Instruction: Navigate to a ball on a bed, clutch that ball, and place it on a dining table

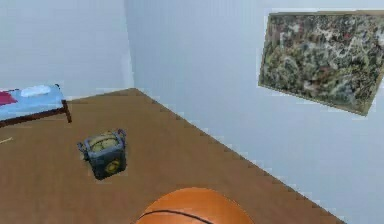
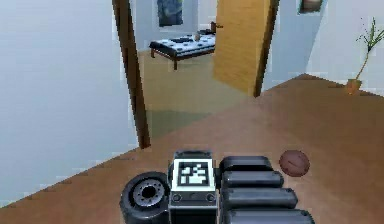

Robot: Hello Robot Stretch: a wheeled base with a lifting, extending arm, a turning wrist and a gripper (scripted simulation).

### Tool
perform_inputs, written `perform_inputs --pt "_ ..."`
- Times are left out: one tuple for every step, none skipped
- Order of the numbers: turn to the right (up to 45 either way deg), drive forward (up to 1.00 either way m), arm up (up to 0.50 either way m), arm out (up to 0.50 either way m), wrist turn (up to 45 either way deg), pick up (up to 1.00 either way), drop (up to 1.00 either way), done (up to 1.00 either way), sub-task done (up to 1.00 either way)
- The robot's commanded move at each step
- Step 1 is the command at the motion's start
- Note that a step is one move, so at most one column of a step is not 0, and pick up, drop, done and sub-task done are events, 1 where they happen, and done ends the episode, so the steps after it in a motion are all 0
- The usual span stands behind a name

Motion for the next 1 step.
perform_inputs --pt "-45.0 0.00 0.00 0.00 0.0 0.00 0.00 0.00 0.00"
